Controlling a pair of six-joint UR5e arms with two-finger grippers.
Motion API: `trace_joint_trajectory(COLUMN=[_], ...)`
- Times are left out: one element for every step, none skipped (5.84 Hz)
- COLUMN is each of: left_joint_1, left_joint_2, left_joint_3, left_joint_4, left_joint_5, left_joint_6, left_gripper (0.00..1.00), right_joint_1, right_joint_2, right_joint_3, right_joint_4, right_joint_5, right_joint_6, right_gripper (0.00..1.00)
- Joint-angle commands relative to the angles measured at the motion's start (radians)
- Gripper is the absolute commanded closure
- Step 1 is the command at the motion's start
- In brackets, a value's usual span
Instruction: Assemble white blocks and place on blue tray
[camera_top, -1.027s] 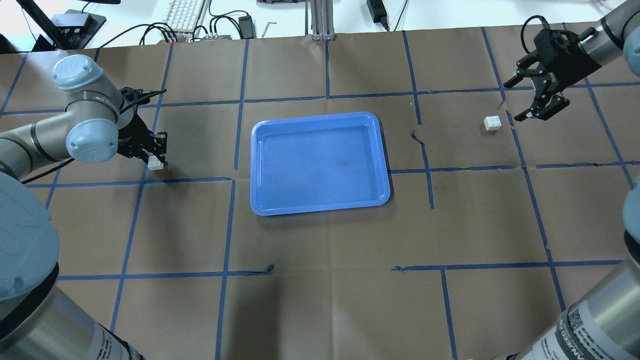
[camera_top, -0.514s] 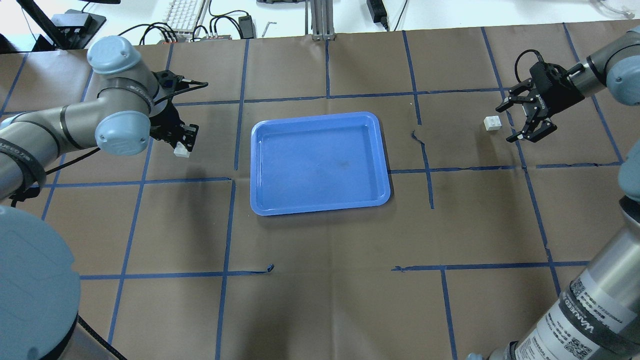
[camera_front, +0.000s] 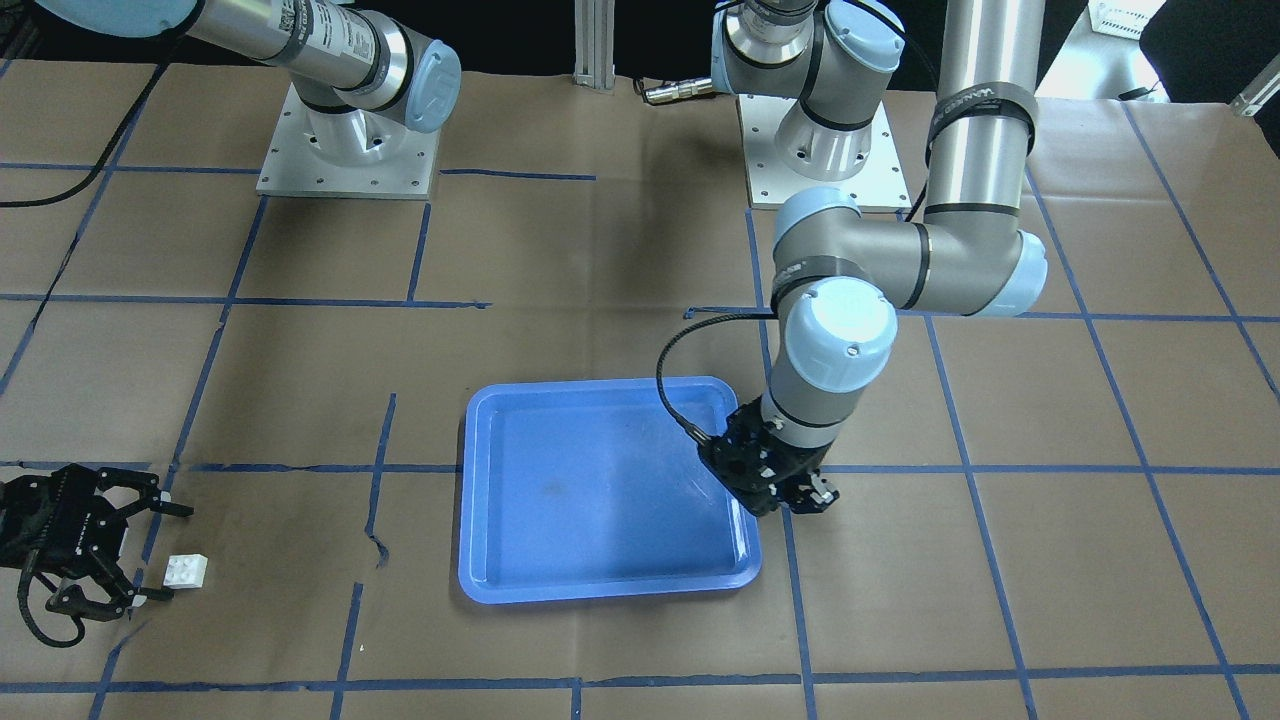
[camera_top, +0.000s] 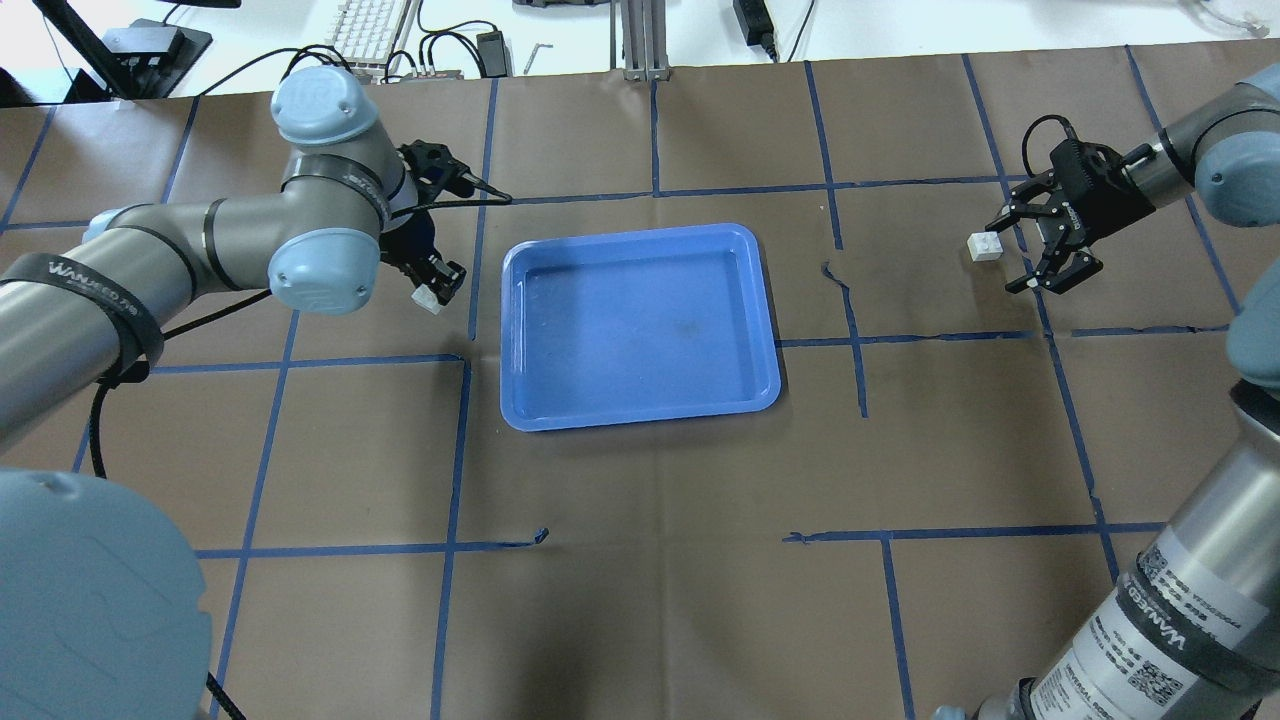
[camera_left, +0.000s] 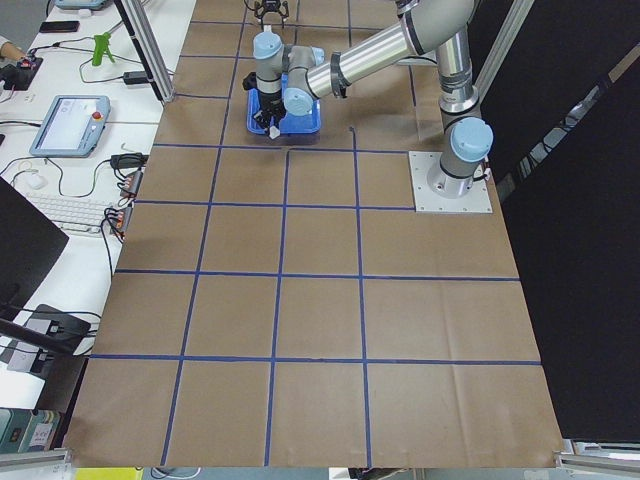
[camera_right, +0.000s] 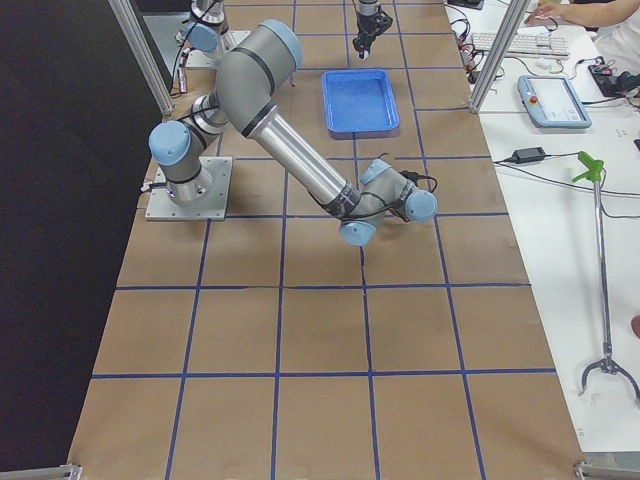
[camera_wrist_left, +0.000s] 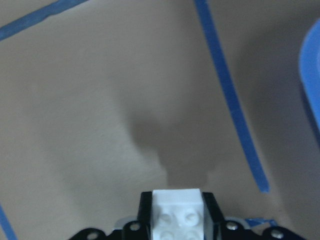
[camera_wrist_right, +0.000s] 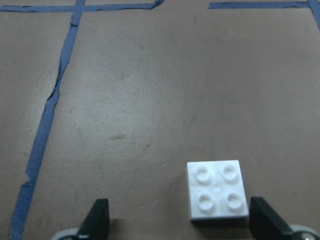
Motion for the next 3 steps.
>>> trace_joint_trajectory(left_joint_1=[-0.113,-0.147,-0.165], left_joint_2=[0.002,-0.027,-0.069], left_joint_3=[-0.015,-0.009,-0.006], left_joint_4=[0.007,0.007,0.012], left_joint_5=[-0.012,-0.014,-0.012], left_joint_6=[0.238,0.26,0.271], left_gripper=[1.0,1.0,0.96], right_joint_1=[0.0,0.0,0.0], right_joint_2=[-0.002,-0.006,-0.003], right_joint_3=[-0.002,-0.002,-0.002], right_joint_4=[-0.002,-0.002,-0.003], right_joint_5=[0.064,0.064,0.064], right_joint_6=[0.0,-0.003,-0.003], right_gripper=[0.14,0.25,0.28])
